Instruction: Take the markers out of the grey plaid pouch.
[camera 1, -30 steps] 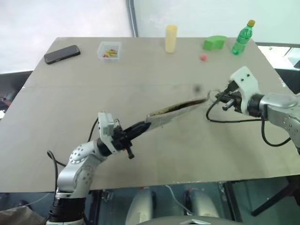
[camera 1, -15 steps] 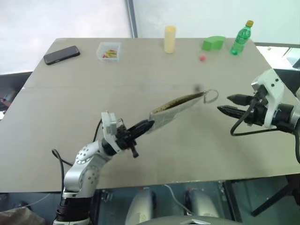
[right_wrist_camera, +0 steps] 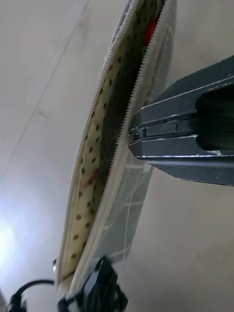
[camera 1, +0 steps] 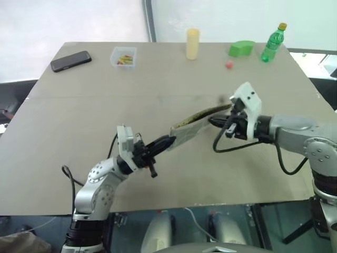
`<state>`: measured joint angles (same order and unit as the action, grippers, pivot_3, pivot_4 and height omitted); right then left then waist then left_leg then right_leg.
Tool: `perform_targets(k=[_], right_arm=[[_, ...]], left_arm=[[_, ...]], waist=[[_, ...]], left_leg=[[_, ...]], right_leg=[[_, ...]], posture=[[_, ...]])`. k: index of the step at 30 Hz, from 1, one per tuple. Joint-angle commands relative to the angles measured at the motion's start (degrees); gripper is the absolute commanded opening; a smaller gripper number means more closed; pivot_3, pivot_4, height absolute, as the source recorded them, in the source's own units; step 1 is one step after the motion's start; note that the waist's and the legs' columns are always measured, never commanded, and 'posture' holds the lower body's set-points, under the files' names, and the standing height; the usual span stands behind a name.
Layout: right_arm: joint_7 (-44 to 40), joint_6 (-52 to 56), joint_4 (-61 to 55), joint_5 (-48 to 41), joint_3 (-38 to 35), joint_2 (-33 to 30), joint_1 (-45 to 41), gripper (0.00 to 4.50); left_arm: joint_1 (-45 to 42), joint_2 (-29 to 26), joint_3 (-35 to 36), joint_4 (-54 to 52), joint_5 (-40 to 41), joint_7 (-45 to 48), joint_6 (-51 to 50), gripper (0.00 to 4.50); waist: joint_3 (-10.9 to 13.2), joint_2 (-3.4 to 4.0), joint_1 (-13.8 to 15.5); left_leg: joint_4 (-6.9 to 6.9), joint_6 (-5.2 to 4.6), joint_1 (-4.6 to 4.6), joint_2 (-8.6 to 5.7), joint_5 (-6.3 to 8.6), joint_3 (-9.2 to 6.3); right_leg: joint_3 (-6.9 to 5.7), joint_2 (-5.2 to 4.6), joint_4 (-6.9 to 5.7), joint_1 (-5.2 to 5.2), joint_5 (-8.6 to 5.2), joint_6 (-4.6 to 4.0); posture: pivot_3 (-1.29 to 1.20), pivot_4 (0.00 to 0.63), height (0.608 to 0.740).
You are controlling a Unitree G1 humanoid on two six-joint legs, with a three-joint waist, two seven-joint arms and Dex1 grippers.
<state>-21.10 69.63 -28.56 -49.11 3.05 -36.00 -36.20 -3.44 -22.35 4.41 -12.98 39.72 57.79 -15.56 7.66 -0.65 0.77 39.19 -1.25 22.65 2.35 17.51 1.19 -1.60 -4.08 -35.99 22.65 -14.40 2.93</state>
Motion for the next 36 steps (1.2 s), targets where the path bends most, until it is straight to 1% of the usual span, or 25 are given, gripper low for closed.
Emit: perform_targets(k=[1, 5, 9, 14, 16, 20, 25, 27, 28, 31, 33, 34, 36], right_arm=[[-2.84, -2.85, 0.12, 3.44, 2.49, -0.82, -2.72, 0.02], [-4.79, -3.82, 1.3, 4.3, 2.0, 0.03, -4.45, 0.02], [-5.9, -2.61, 1.9, 0.49, -1.81, 1.97, -6.59, 0.02], [-6.14, -0.97, 2.49, 0.12, -2.44, 1.59, -7.31, 0.02], [-7.0, -1.16, 1.92, 2.93, 1.07, -0.31, -6.2, 0.02], [-7.87, -2.46, 1.46, 6.11, 5.46, -1.11, -4.27, 0.02], [-10.11, -6.66, 1.1, 14.83, 13.6, -5.45, -3.19, 0.02], [-12.48, -8.76, -0.33, 16.8, 15.77, -7.48, -3.02, 0.02], [-14.44, -9.54, -2.03, 16.73, 16.07, -8.62, -3.18, 0.02], [-19.76, -8.29, -6.91, 13.56, 14.14, -11.55, -4.73, 0.02], [-21.15, -7.71, -8.09, 13.69, 13.56, -13.19, -5.72, 0.02], [-21.72, -7.75, -8.35, 14.35, 13.88, -14.09, -6.23, 0.02], [-22.92, -9.61, -8.53, 18.0, 16.49, -16.81, -6.72, 0.02]], left_arm=[[0.0, -0.23, 0.35, -1.77, 0.49, 0.61, 0.97, 0.0], [0.58, -0.34, 0.2, -2.12, 0.42, 0.86, 1.05, 0.0], [1.12, -0.41, 0.01, -2.16, 0.21, 1.17, 1.26, 0.0], [1.11, -0.42, 0.05, -2.19, 0.29, 1.35, 1.12, 0.0], [0.87, -0.41, 0.1, -2.14, 0.53, 1.41, 0.95, 0.0], [0.16, -0.26, 0.26, -1.99, 1.27, 1.27, 0.34, 0.0], [-0.81, -0.22, 0.82, -1.68, 2.84, 1.13, -1.12, 0.0], [-1.4, -0.56, 1.08, -1.94, 5.58, 1.71, -3.75, 0.0], [-1.8, -0.83, 1.46, -2.26, 8.31, 1.86, -6.31, 0.0], [-3.4, -2.11, 3.16, -3.03, 18.58, 1.27, -15.4, 0.0], [-4.42, -3.52, 4.18, -2.79, 24.71, 0.52, -21.34, 0.0], [-4.69, -4.39, 4.41, -2.42, 26.4, 0.7, -23.59, 0.0], [-4.48, -6.19, 3.63, -1.33, 24.96, 2.97, -24.6, 0.0]], waist=[[0.0, 0.0, -0.04], [0.0, 0.0, -0.05], [0.0, 0.0, -0.07], [0.0, 0.0, 0.03], [0.0, 0.0, 0.0], [0.0, 0.0, -0.09], [0.0, 0.0, -0.01], [0.0, 0.0, -0.02], [0.0, 0.0, -0.04], [0.01, 0.01, -0.11], [0.02, 0.01, -0.14], [0.01, 0.01, -0.16], [0.01, 0.01, -0.15]], left_leg=[[0.0, 0.0, 0.0, 0.01, 0.0, -0.01], [0.0, 0.0, -0.01, 0.01, 0.0, -0.01], [0.01, 0.0, -0.01, 0.01, 0.0, 0.0], [0.0, 0.0, -0.01, 0.01, 0.0, -0.01], [0.0, 0.0, -0.01, 0.01, 0.0, 0.0], [0.0, 0.0, -0.01, 0.01, 0.0, 0.01], [0.01, 0.0, -0.01, 0.01, 0.0, 0.0], [0.03, 0.0, -0.01, 0.01, 0.0, 0.0], [0.03, 0.0, 0.0, 0.01, 0.0, 0.01], [0.01, 0.0, 0.0, 0.02, 0.0, -0.05], [0.02, -0.01, 0.01, 0.03, 0.0, -0.1], [0.02, -0.01, 0.01, 0.03, 0.01, -0.12], [0.03, -0.02, -0.03, 0.03, 0.01, -0.09]], right_leg=[[-0.01, 0.01, -0.01, 0.0, 0.0, 0.0], [-0.01, 0.01, -0.03, 0.0, 0.0, 0.0], [0.01, 0.0, -0.02, 0.0, 0.0, 0.0], [-0.01, 0.0, -0.03, 0.0, 0.0, 0.0], [0.0, 0.0, -0.03, 0.0, 0.0, 0.0], [0.01, 0.0, -0.03, 0.01, 0.0, 0.0], [0.0, 0.0, -0.08, 0.03, 0.0, 0.0], [0.01, -0.01, -0.04, 0.02, 0.0, 0.0], [0.02, -0.01, -0.04, 0.02, 0.0, 0.0], [0.0, 0.0, -0.04, 0.03, 0.0, 0.0], [-0.01, 0.0, -0.05, 0.04, 0.0, 0.0], [-0.02, 0.0, -0.05, 0.04, 0.0, 0.01], [0.0, 0.0, -0.08, 0.02, 0.0, 0.0]], posture=[[0.0, 0.15, 0.74], [0.0, 0.15, 0.74], [0.0, 0.15, 0.74], [0.0, 0.15, 0.74], [0.0, 0.15, 0.74], [0.0, 0.15, 0.74], [0.0, 0.15, 0.74], [0.0, 0.15, 0.74], [0.0, 0.15, 0.74], [0.0, 0.15, 0.74], [0.0, 0.15, 0.74], [0.0, 0.15, 0.74], [0.0, 0.15, 0.74]])
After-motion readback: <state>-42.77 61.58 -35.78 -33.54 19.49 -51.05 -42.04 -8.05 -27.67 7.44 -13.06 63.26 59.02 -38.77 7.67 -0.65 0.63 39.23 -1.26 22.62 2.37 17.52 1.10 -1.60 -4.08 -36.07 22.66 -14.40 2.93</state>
